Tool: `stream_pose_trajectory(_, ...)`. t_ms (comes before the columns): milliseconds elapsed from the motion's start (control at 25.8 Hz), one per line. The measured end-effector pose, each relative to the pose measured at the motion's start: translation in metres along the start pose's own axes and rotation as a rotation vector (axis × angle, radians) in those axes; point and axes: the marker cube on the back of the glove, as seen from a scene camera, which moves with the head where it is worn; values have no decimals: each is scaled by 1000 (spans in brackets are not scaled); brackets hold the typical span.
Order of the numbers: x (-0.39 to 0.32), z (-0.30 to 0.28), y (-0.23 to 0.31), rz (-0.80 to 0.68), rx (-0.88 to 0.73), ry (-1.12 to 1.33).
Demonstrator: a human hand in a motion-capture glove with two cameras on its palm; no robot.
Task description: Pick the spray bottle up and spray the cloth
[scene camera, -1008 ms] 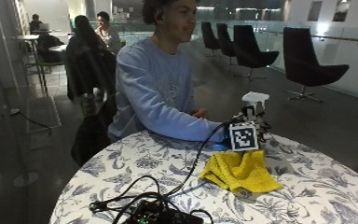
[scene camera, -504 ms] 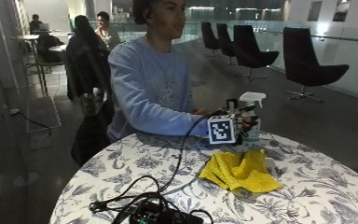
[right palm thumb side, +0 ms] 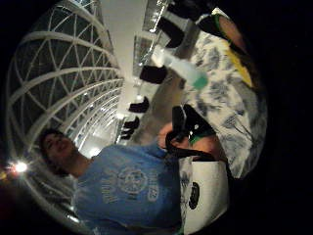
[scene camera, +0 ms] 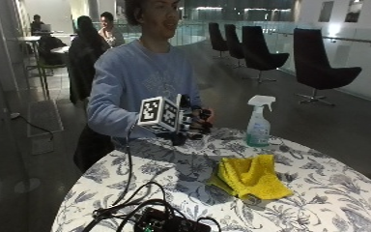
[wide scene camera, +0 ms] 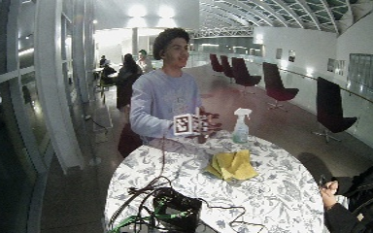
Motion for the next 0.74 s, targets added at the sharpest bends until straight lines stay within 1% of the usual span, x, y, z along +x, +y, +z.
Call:
stream_pose_trajectory(155,34,-49,41,84,54,191)
stream_pose_trajectory(310,66,-78,79,141,58,360)
stream_pose_trajectory(504,87,-97,108,179,61,437)
stream_pose_trajectory(736,89,-102,115,176,41,479)
